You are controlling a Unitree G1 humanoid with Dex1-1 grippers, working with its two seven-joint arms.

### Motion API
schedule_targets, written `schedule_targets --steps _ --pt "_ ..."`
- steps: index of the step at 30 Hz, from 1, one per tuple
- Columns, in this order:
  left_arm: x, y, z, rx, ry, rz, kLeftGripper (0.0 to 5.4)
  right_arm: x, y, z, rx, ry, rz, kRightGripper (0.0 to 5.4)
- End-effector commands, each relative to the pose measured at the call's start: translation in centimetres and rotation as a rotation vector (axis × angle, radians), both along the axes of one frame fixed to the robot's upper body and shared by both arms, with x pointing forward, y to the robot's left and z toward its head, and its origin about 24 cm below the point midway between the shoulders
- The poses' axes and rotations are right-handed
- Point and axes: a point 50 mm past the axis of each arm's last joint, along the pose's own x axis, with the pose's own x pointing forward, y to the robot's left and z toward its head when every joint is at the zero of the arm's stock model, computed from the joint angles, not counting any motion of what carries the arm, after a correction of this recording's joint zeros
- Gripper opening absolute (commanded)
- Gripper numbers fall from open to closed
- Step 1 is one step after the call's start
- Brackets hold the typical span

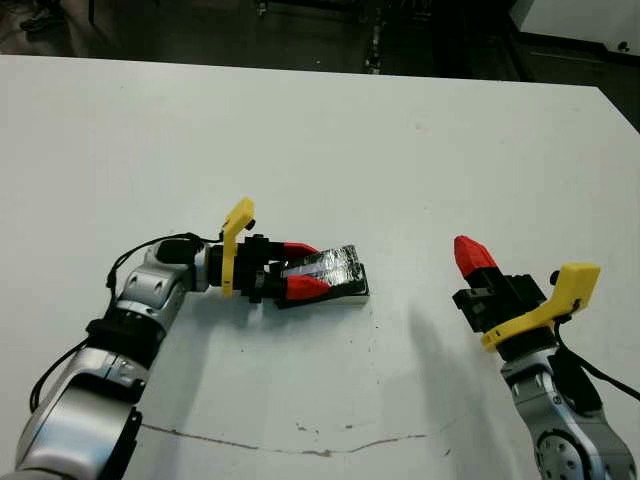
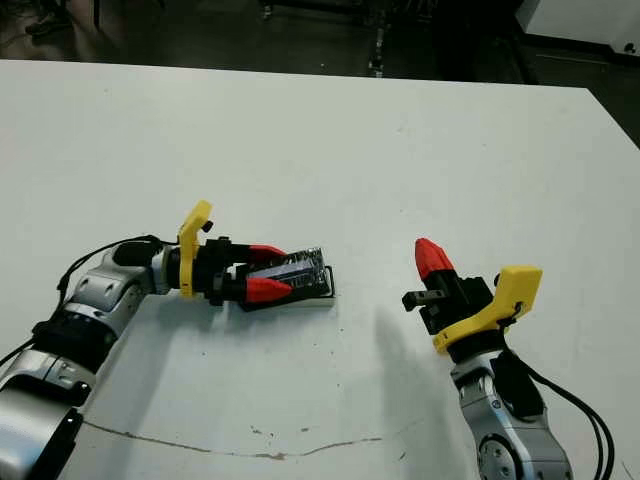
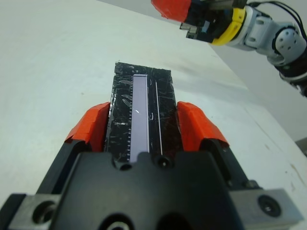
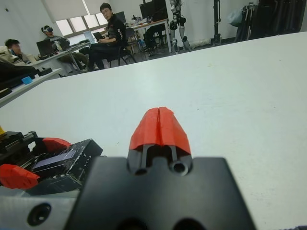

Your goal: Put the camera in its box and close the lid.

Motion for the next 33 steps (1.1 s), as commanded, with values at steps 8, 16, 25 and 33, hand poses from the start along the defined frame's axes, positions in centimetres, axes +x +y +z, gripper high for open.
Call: schedule_targets --steps 8,16,25,33 --pt "-1.1 -1.4 -3.6 0.098 0.11 -0.046 3.13 -0.2 -0.4 -0.2 -0.013 0.01 -0.014 0.0" --pt "-1.0 -1.9 -4.0 0.117 0.152 -0.033 3.13 -0.2 -0.4 -0.2 -0.006 0.016 -0.014 0.0" --pt "-0.8 -3.0 -4.0 0.129 0.219 -0.017 3.13 -0.2 -0.5 -0.2 -0.012 0.017 -0.014 0.0" --pt "-0.8 -3.6 -4.2 0.191 0.248 0.008 3.13 -0.2 -0.5 -0.1 -0.023 0.018 -0.015 0.0"
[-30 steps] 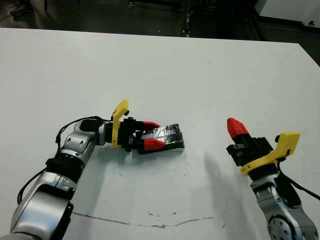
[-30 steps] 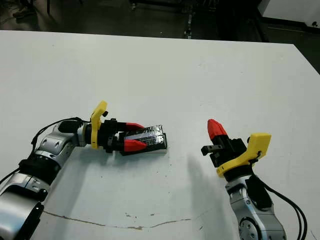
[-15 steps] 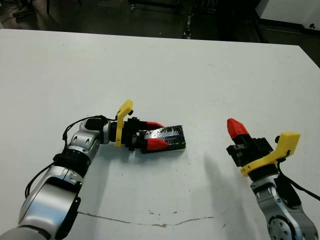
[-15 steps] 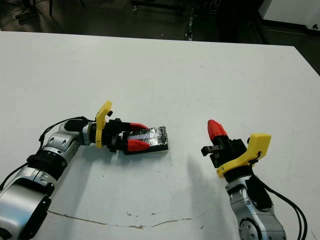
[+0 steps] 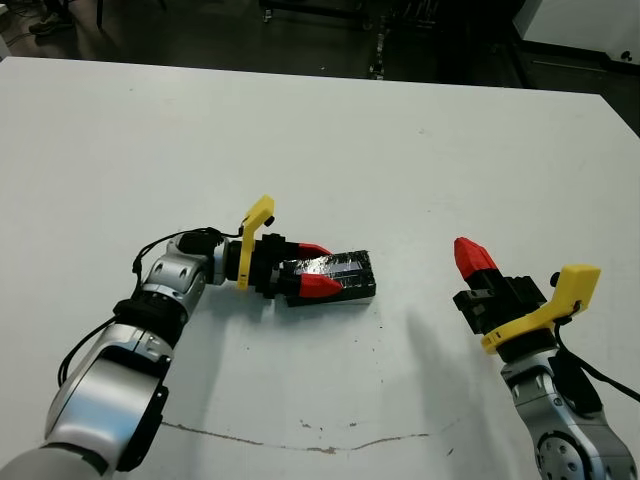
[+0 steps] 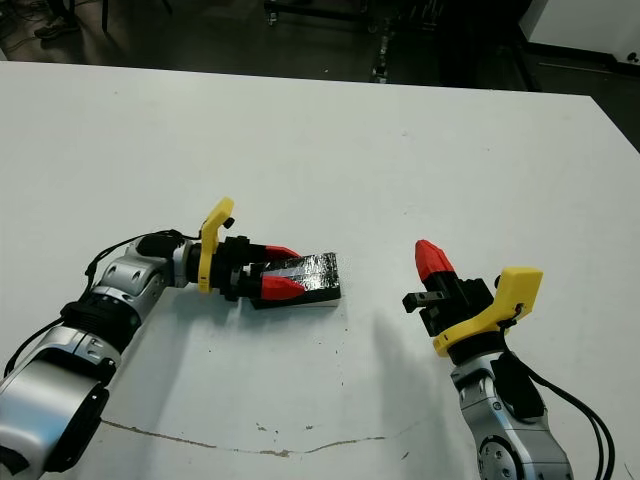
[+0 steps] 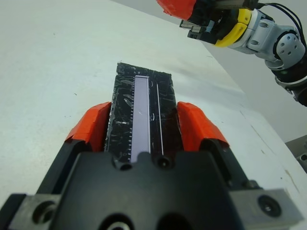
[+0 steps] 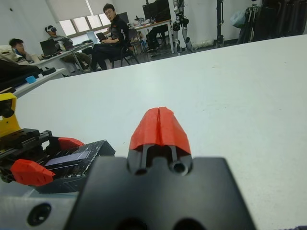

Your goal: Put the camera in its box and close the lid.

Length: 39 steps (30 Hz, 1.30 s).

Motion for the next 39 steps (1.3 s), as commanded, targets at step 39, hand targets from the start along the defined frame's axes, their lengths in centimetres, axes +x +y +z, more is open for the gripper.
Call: schedule_targets --steps 39 --pt "-2.1 -1.4 -6.2 0.389 0.009 0.117 3.12 -0.1 -0.5 0.0 -0.018 0.013 -0.007 0.0"
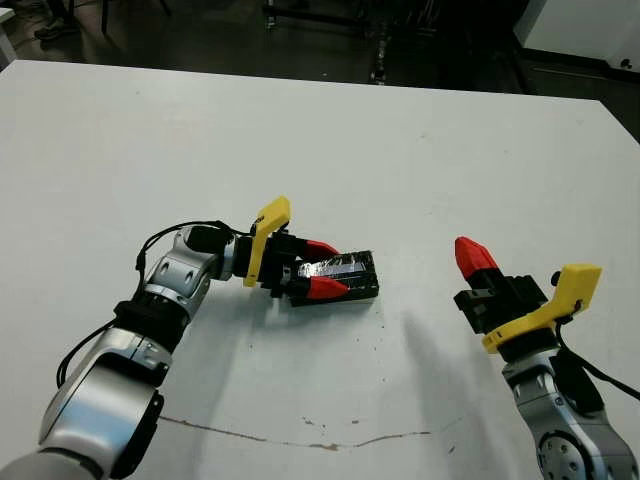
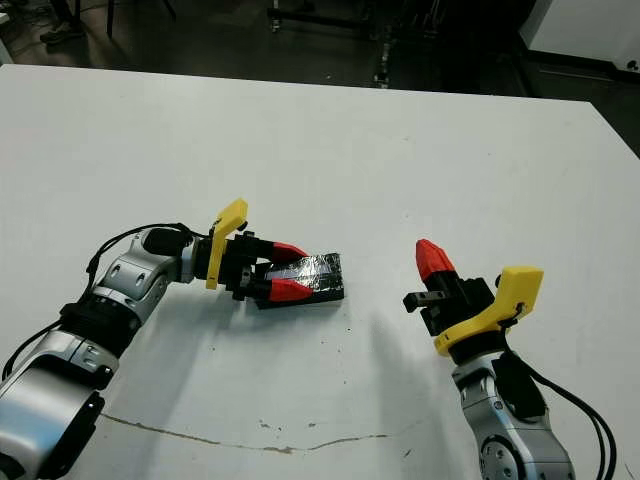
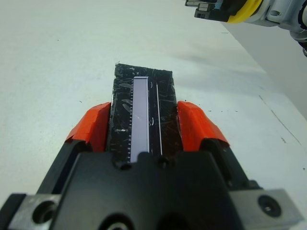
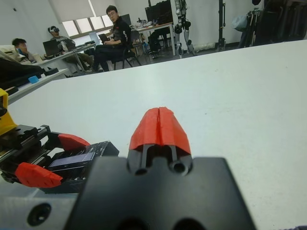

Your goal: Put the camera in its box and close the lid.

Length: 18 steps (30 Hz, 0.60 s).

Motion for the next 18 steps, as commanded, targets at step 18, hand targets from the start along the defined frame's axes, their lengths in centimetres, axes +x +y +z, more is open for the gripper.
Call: schedule_targets --steps 18 --pt "-1.3 -2.9 -6.8 0.348 0.263 0.159 3.12 -0.2 -0.5 -0.2 -0.011 0.016 -0.007 0.0"
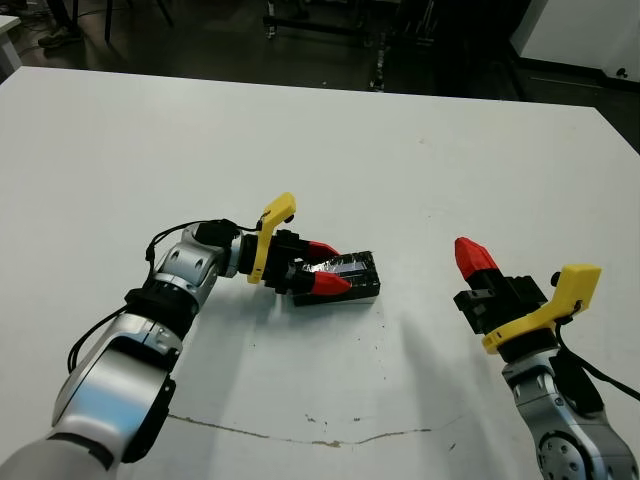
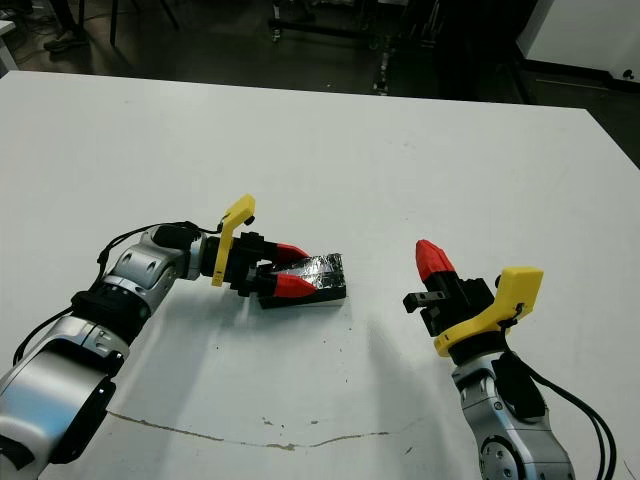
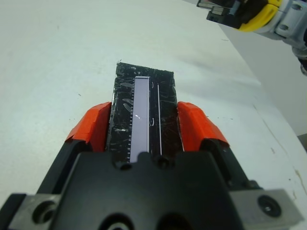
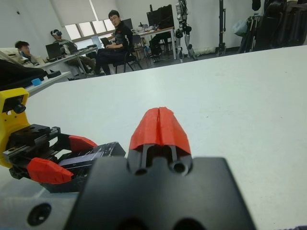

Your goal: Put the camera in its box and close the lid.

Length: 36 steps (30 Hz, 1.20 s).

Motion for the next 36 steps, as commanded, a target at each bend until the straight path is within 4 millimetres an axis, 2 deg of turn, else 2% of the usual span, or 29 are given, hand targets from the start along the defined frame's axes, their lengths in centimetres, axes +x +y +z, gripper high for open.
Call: schedule_targets --steps 1,8,15,24,28,32,33,36 --pt "-2.1 -2.5 -6.4 0.337 0.131 0.103 3.12 -0.2 -0.5 -0.2 -0.012 0.013 -0.005 0.0" --pt "-2.2 -3.6 -6.5 0.369 0.122 0.068 3.12 -0.2 -0.5 -0.2 -0.014 0.014 -0.005 0.0" --pt "-2.4 -4.7 -6.5 0.418 -0.029 -0.005 3.12 -0.2 -0.5 -0.2 -0.01 0.017 -0.005 0.0" --pt "-3.4 -5.0 -7.4 0.435 -0.074 -0.062 3.12 -0.2 -0.5 -0.2 -0.013 0.013 -0.003 0.0" --pt "-3.3 -4.5 -7.6 0.393 0.045 -0.009 3.12 -0.2 -0.5 -0.2 -0.012 0.011 -0.002 0.0" --pt "-2.5 -3.3 -6.4 0.304 0.072 0.066 3.12 -0.3 -0.6 -0.2 -0.01 0.01 -0.002 0.0" --pt "-2.3 -3.0 -6.1 0.279 0.08 0.093 3.3 -0.3 -0.7 -0.2 -0.009 0.01 -0.002 0.0" --pt "-1.9 -1.8 -4.9 0.253 -0.058 0.112 3.77 -0.2 -0.7 -0.2 -0.011 0.012 -0.002 0.0"
